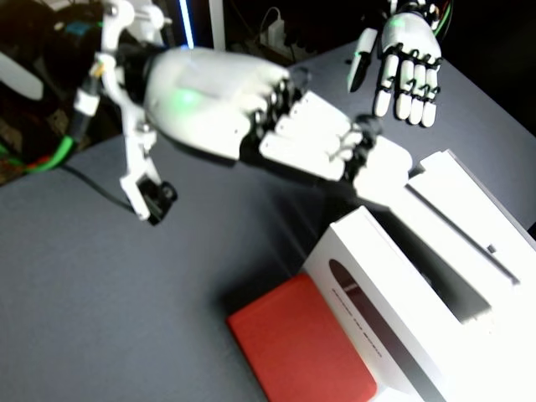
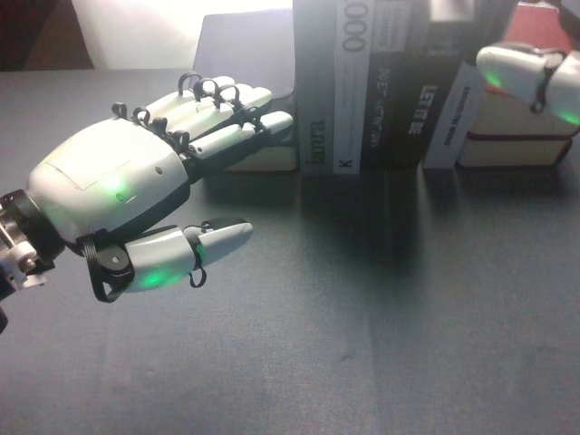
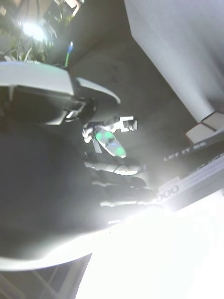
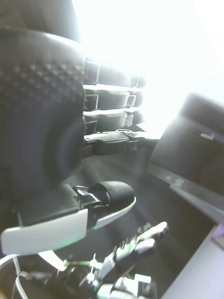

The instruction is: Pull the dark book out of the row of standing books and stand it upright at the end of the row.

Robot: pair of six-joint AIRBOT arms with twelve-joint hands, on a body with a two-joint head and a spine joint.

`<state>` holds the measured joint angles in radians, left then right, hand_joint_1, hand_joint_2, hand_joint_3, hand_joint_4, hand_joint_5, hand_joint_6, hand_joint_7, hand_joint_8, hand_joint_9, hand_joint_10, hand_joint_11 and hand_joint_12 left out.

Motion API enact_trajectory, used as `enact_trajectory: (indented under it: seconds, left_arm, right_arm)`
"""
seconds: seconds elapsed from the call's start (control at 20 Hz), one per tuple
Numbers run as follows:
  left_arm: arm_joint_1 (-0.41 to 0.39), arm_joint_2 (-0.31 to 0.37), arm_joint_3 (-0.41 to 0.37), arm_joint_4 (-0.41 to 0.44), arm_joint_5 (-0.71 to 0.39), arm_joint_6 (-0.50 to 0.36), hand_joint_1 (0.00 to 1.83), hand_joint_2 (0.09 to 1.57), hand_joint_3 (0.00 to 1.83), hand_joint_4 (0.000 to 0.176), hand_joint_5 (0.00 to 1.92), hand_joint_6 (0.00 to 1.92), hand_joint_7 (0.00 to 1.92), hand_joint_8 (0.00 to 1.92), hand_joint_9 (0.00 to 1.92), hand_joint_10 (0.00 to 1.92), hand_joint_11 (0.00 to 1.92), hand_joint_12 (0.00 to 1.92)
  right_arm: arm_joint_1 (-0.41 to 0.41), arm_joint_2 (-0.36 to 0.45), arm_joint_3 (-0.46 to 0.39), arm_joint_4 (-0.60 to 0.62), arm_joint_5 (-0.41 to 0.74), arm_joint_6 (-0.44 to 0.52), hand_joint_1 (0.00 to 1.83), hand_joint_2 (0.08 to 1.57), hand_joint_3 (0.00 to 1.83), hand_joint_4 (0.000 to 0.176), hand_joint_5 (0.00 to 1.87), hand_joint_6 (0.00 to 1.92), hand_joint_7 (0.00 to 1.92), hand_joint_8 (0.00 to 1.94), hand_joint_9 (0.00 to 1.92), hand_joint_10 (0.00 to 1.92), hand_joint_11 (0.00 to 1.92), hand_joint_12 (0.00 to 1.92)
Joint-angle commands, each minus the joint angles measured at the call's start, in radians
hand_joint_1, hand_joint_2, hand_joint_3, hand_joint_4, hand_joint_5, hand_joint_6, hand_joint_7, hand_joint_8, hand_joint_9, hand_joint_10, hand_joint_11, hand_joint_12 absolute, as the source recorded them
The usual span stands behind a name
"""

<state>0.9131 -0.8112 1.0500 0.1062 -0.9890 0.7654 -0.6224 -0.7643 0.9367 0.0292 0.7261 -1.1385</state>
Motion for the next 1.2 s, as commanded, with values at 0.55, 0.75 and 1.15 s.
enact_trajectory:
  seconds: [0.55,0.75,1.15]
  left_arm:
    - [0.011,0.017,-0.012,-0.043,-0.147,0.011,0.29,1.41,0.0,0.0,0.17,0.02,0.01,0.0,0.0,0.0,0.01,0.01]
    - [0.015,0.017,-0.012,-0.049,-0.149,0.014,0.29,1.41,0.0,0.0,0.17,0.01,0.01,0.0,0.0,0.0,0.01,0.01]
    - [0.018,0.016,-0.012,-0.056,-0.146,0.018,0.29,1.41,0.0,0.0,0.17,0.01,0.01,0.0,0.0,0.0,0.0,0.02]
  right_arm:
    - [-0.114,0.105,-0.074,-0.266,0.141,0.363,0.0,1.26,0.0,0.0,0.49,0.6,0.13,0.03,0.0,0.0,0.0,0.0]
    - [-0.138,0.132,-0.097,-0.334,0.155,0.448,0.0,1.26,0.0,0.0,0.49,0.6,0.14,0.02,0.0,0.0,0.0,0.0]
    - [-0.202,0.184,-0.121,-0.457,0.306,0.696,0.0,1.25,0.0,0.0,0.49,0.6,0.14,0.02,0.0,0.0,0.0,0.0]
